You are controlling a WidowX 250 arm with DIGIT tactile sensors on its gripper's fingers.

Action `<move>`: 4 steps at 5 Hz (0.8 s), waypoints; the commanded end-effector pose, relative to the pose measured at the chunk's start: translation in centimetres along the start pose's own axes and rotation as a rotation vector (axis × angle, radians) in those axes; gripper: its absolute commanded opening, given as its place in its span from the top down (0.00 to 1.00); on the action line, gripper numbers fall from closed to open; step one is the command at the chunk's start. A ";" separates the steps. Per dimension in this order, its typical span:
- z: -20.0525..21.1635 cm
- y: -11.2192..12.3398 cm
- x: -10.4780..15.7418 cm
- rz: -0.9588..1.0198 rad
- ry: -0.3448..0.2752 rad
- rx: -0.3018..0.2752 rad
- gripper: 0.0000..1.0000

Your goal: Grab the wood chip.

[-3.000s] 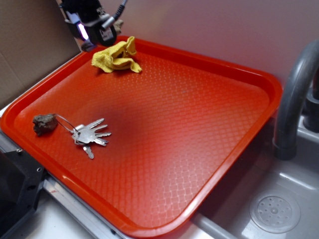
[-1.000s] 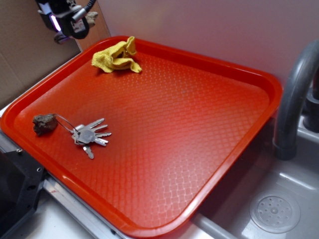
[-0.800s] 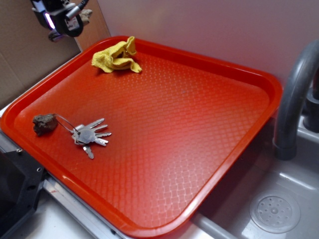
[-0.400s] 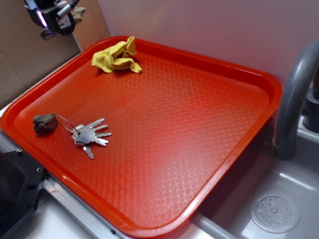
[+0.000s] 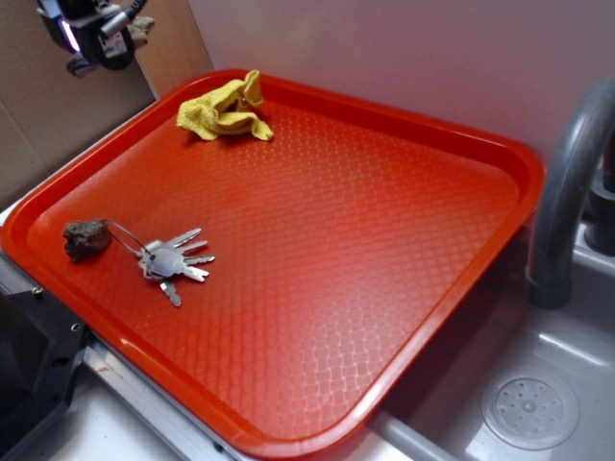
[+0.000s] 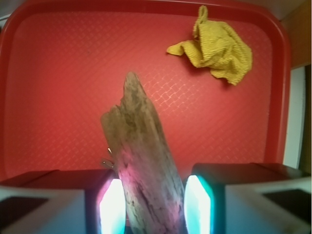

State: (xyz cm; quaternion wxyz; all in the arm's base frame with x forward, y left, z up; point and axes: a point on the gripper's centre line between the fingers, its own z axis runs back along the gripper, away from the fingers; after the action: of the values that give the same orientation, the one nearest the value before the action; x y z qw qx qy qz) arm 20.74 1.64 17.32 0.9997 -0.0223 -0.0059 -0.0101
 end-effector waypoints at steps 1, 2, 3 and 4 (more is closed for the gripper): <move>2.3 -1.4 1.9 0.027 -0.043 0.008 1.00; 2.1 -1.6 2.1 0.026 -0.040 0.013 1.00; 2.2 -1.6 2.2 0.024 -0.041 0.008 1.00; 2.2 -1.7 2.1 0.021 -0.043 0.007 1.00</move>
State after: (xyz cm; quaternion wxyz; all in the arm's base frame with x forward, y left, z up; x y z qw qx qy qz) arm 21.79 0.82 18.04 0.9998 -0.0206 -0.0013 0.0082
